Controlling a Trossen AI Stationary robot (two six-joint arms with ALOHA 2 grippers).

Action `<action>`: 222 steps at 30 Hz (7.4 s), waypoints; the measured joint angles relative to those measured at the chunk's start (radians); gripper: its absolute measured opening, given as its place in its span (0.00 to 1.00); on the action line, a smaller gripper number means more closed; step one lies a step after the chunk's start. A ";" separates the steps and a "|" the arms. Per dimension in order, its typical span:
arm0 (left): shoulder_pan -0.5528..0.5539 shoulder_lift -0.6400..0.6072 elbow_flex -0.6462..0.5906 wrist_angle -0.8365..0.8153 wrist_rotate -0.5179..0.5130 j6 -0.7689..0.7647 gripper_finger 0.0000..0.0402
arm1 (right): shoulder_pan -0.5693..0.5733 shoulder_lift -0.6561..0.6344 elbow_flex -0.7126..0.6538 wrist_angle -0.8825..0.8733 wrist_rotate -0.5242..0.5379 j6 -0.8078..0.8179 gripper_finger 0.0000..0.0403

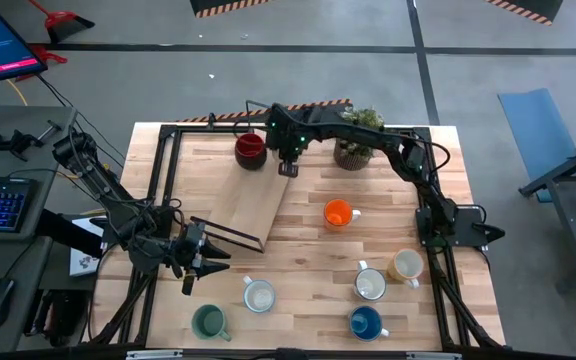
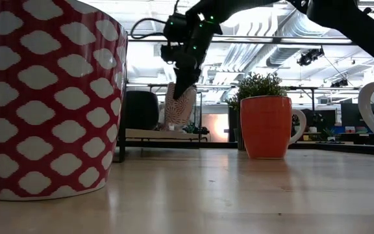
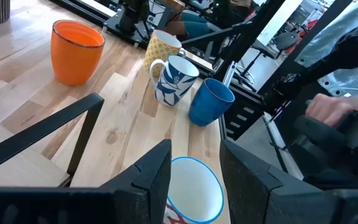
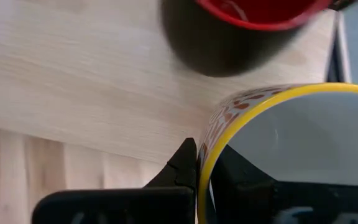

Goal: Place coffee mugs
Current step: Put the yellow cup on the shelf, then adjust the black cup, then put the red cup on the shelf

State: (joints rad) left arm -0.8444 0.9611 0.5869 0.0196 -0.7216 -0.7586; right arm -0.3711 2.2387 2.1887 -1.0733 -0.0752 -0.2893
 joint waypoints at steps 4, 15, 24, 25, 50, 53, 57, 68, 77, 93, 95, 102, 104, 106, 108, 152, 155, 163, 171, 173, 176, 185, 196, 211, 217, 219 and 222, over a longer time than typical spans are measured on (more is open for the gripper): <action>0.000 0.000 0.000 0.000 0.000 0.000 0.31 | -0.024 0.000 -0.001 -0.001 -0.007 0.000 0.00; 0.000 0.000 0.000 0.000 -0.007 -0.008 0.31 | -0.028 -0.002 -0.087 0.057 -0.038 0.018 0.00; 0.000 0.000 0.000 0.000 -0.009 -0.015 0.31 | -0.029 -0.002 -0.089 0.071 -0.036 0.018 0.08; 0.000 0.000 0.000 0.000 -0.009 -0.017 0.31 | -0.029 -0.002 -0.089 0.072 -0.032 0.018 0.09; 0.000 0.000 0.000 0.000 -0.008 -0.017 0.31 | -0.027 -0.002 0.068 -0.011 0.043 0.046 0.24; 0.000 0.000 0.000 0.000 -0.008 -0.016 0.31 | -0.021 -0.002 0.110 -0.052 0.002 0.084 0.24; 0.000 0.000 0.000 0.000 -0.008 -0.003 0.31 | 0.008 -0.002 0.122 0.024 -0.153 0.098 0.24; 0.000 0.000 0.000 -0.001 -0.008 0.003 0.31 | 0.115 0.012 0.120 0.233 -0.232 0.063 0.24; 0.000 0.000 -0.001 0.000 -0.008 0.003 0.31 | 0.116 0.107 0.119 0.240 -0.232 0.079 0.24; 0.000 0.000 -0.001 0.000 -0.008 0.001 0.31 | 0.090 0.131 0.120 0.314 -0.182 0.079 0.24; 0.000 0.000 -0.001 0.000 -0.008 0.001 0.31 | 0.086 0.132 0.120 0.315 -0.162 0.079 0.24; 0.000 0.000 -0.001 0.000 -0.008 0.001 0.31 | 0.070 0.139 0.120 0.303 -0.152 0.079 0.24; 0.000 0.000 -0.001 0.000 -0.007 0.001 0.31 | 0.067 0.138 0.120 0.299 -0.144 0.079 0.24; 0.000 0.000 -0.001 0.000 -0.007 0.001 0.31 | 0.063 0.138 0.120 0.295 -0.133 0.079 0.24; 0.000 0.000 -0.001 0.000 -0.007 0.001 0.31 | 0.059 0.138 0.120 0.287 -0.128 0.079 0.24; 0.000 0.000 -0.001 0.000 -0.007 0.001 0.31 | 0.057 0.138 0.120 0.350 -0.220 0.109 0.24; 0.000 0.000 -0.001 0.000 -0.007 0.001 0.31 | 0.056 0.138 0.120 0.386 -0.214 0.111 0.24; 0.000 0.000 -0.001 0.000 -0.007 0.001 0.31 | 0.033 0.138 0.120 0.390 -0.204 0.112 0.24; 0.000 0.000 -0.001 0.000 -0.007 0.000 0.31 | 0.018 0.137 0.120 0.369 -0.172 0.108 0.24; 0.000 0.000 -0.001 0.001 -0.007 0.000 0.31 | 0.012 0.137 0.120 0.353 -0.161 0.106 0.24; 0.000 0.000 -0.001 0.001 -0.007 0.000 0.31 | 0.003 0.137 0.120 0.336 -0.161 0.105 0.24; 0.000 0.000 -0.001 0.001 -0.007 -0.025 0.31 | -0.009 0.136 0.120 0.298 -0.128 0.098 0.24; 0.000 0.000 -0.001 0.001 -0.007 -0.026 0.31 | -0.009 0.136 0.120 0.279 -0.082 0.098 0.24; 0.000 0.000 0.000 0.001 -0.007 -0.026 0.31 | 0.010 0.033 0.120 0.071 -0.409 0.177 0.24; 0.000 0.000 0.000 0.010 -0.007 -0.026 0.31 | 0.029 -0.092 0.120 -0.322 -0.419 0.077 0.24; 0.000 0.000 0.000 0.036 -0.007 -0.027 0.31 | 0.034 -0.127 0.120 -0.452 -0.393 0.057 0.24; 0.000 0.001 0.000 0.077 -0.007 -0.034 0.31 | 0.046 -0.176 0.114 -0.495 -0.376 0.058 0.24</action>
State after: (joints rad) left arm -0.8444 0.9623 0.5869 0.0966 -0.7284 -0.7923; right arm -0.3253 2.0626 2.3030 -1.5678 -0.4513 -0.2313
